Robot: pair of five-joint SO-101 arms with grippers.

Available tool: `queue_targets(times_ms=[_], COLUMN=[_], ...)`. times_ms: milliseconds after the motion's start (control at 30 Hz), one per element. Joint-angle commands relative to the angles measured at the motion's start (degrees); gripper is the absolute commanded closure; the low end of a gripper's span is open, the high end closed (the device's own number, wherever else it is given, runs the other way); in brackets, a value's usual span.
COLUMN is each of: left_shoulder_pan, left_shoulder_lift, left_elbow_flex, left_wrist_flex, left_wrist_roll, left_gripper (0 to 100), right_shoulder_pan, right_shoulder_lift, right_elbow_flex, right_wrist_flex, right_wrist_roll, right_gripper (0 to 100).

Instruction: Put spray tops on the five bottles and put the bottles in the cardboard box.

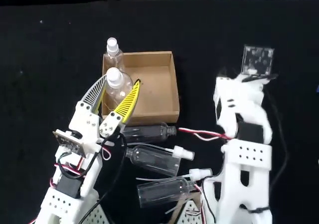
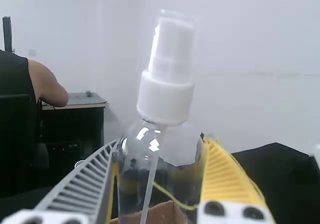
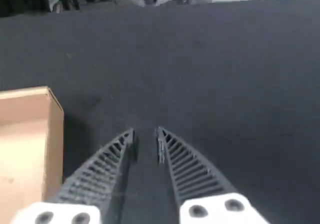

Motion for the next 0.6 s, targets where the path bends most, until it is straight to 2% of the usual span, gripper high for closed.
queue_targets(times_ms=[0,100,233,467,567], left_shoulder_pan=[0.04,-0.31,-0.40,-2.68,-4.70], left_shoulder_lift=[-0.97,-0.97,-0.88,-0.35,4.31], left_elbow_flex=[1.27,1.27,1.27,1.27,1.27], left_wrist_flex=[-0.79,2.11,3.87,-1.41,-6.68], left_wrist_roll=[0.26,0.53,0.70,0.70,0.44], left_gripper=[97,97,97,97,97], right_shoulder_pan=[0.35,0.09,1.32,0.26,-0.26], right_shoulder_lift=[-1.10,-1.10,-1.10,-1.10,-1.10], right_elbow_flex=[5.49,10.86,15.78,18.95,19.03], right_wrist_flex=[-8.09,-13.19,-19.43,-21.71,-21.71], right_wrist_roll=[-2.90,-5.89,-6.07,-6.07,-6.07], right_gripper=[94.8,94.6,94.6,94.6,94.6])
